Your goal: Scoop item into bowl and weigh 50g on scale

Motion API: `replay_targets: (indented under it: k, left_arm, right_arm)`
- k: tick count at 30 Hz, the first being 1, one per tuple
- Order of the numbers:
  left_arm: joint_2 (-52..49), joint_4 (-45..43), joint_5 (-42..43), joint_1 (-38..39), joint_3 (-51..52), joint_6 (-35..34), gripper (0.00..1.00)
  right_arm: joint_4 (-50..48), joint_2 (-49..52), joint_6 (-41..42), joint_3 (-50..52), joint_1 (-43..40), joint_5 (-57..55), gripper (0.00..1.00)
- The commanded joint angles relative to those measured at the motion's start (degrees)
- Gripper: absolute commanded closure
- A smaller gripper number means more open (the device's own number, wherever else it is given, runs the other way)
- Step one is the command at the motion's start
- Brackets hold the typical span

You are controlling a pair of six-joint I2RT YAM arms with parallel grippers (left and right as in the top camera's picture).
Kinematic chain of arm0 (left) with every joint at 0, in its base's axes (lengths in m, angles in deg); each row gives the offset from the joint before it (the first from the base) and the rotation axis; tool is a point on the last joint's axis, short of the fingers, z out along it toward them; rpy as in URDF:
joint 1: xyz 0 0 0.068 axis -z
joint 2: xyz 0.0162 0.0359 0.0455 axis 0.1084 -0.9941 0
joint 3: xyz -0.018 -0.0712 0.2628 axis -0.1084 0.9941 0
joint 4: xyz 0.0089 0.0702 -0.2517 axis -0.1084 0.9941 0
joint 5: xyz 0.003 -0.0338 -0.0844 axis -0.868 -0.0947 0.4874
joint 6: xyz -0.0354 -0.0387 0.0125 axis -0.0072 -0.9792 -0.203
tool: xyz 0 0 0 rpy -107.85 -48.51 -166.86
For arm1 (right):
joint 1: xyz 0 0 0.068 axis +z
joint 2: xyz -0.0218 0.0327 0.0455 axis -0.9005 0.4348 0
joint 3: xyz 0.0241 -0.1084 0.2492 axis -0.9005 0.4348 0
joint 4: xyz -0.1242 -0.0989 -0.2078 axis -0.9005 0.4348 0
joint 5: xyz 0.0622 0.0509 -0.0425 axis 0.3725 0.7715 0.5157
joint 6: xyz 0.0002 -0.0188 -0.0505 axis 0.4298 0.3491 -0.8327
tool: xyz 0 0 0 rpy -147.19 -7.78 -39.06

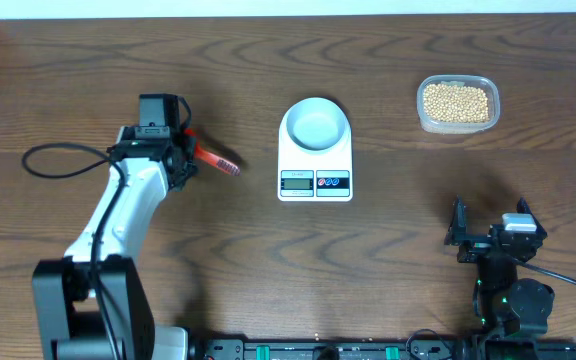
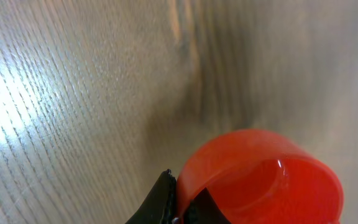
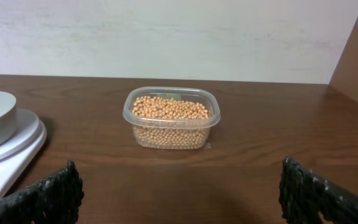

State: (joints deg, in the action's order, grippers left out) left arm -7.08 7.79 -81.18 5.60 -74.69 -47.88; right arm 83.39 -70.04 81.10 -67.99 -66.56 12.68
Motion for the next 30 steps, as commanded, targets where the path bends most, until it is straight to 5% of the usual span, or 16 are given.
replay_targets:
  k: [1,30]
  left_arm:
    - [2.4,0.2,-2.6,0.1,-1.2,-6.5,0.93]
    - [3.2,-0.1,-3.6,0.1,-1.2,-9.1,0.93]
  right_arm:
    - [0.2,-0.4,0.8,0.1,0.3,-0.4,0.01]
    - [-9.0,-0.4,1.0,0.1,0.3,3.0,0.01]
